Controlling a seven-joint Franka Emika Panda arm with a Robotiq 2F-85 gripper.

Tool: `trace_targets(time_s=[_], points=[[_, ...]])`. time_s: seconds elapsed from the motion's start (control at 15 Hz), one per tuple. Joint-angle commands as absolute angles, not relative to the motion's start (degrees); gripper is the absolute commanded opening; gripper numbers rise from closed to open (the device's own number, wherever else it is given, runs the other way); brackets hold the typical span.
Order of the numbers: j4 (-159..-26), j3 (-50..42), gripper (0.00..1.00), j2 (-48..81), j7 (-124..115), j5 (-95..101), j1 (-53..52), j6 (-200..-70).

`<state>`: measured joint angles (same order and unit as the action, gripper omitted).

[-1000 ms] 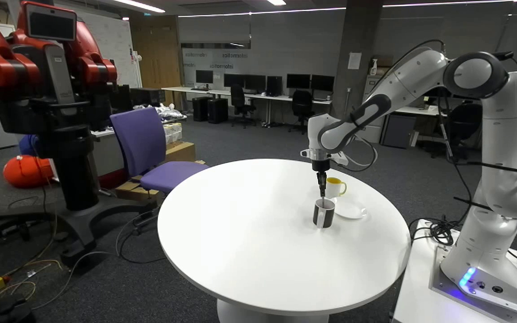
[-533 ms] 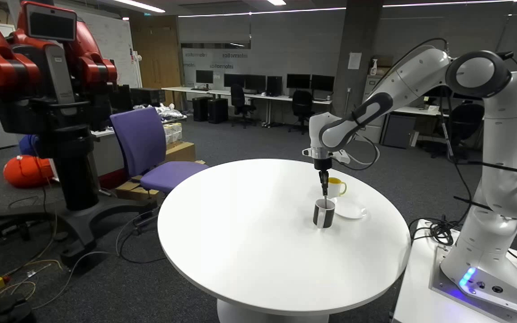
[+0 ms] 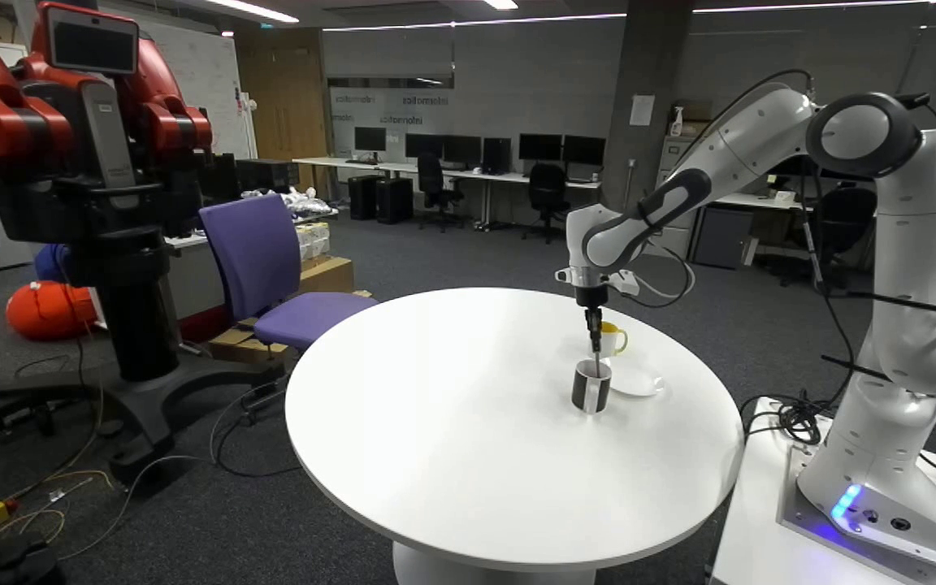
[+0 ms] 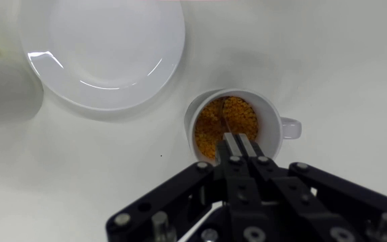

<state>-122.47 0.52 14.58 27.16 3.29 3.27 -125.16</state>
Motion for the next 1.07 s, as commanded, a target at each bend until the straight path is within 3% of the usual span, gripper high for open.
trace_targets(time_s=[0.0,1.0], points=[[-122.89,0.12,0.01,13.76,26.74,3.74,3.95,-124.54],[-119.87,0.75,0.01,18.29,27.58,7.07,3.09,-126.95]])
